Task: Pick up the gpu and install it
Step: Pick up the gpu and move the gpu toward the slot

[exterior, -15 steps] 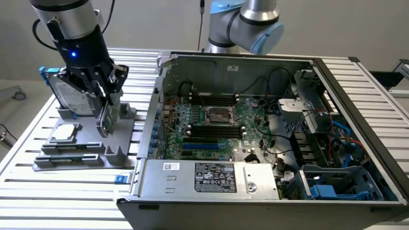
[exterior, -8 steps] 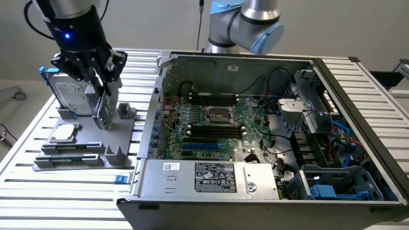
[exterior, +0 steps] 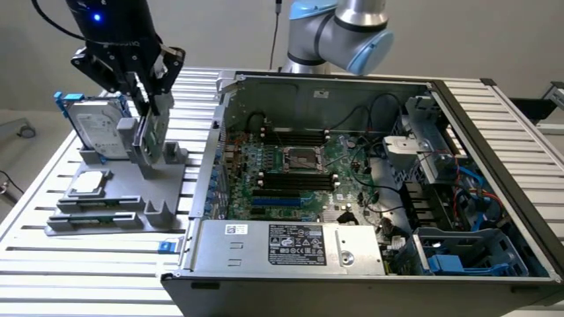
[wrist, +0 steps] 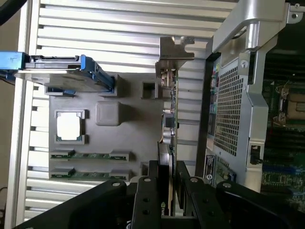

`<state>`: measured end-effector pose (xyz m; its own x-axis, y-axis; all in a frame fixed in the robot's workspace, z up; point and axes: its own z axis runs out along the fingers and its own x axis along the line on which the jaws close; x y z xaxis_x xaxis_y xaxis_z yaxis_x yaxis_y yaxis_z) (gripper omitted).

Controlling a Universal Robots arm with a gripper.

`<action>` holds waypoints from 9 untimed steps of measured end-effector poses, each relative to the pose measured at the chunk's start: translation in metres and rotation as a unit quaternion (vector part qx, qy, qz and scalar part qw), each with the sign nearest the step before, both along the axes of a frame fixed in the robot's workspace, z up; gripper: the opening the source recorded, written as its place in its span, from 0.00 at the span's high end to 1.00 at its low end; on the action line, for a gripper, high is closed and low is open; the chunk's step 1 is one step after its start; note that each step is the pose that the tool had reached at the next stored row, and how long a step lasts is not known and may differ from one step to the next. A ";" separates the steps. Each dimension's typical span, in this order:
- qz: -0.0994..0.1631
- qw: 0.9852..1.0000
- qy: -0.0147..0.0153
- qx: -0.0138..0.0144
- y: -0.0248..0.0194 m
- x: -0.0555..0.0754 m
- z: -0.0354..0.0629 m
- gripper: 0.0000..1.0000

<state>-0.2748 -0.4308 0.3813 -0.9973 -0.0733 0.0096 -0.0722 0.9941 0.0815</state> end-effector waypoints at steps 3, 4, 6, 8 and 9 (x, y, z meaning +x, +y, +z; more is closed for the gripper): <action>0.000 1.000 0.002 0.000 -0.0021 0.011 0.0139 0.74; 0.000 1.000 0.003 0.000 -0.0028 0.014 0.0183 0.74; 0.000 1.000 0.005 0.000 -0.0044 0.022 0.0274 0.74; 0.000 1.000 0.007 0.001 -0.0058 0.029 0.0367 0.74; 0.000 1.000 0.009 0.001 -0.0065 0.032 0.0410 0.74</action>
<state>-0.2426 -0.4373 0.4223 -0.9970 -0.0732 0.0266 -0.0708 0.9939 0.0842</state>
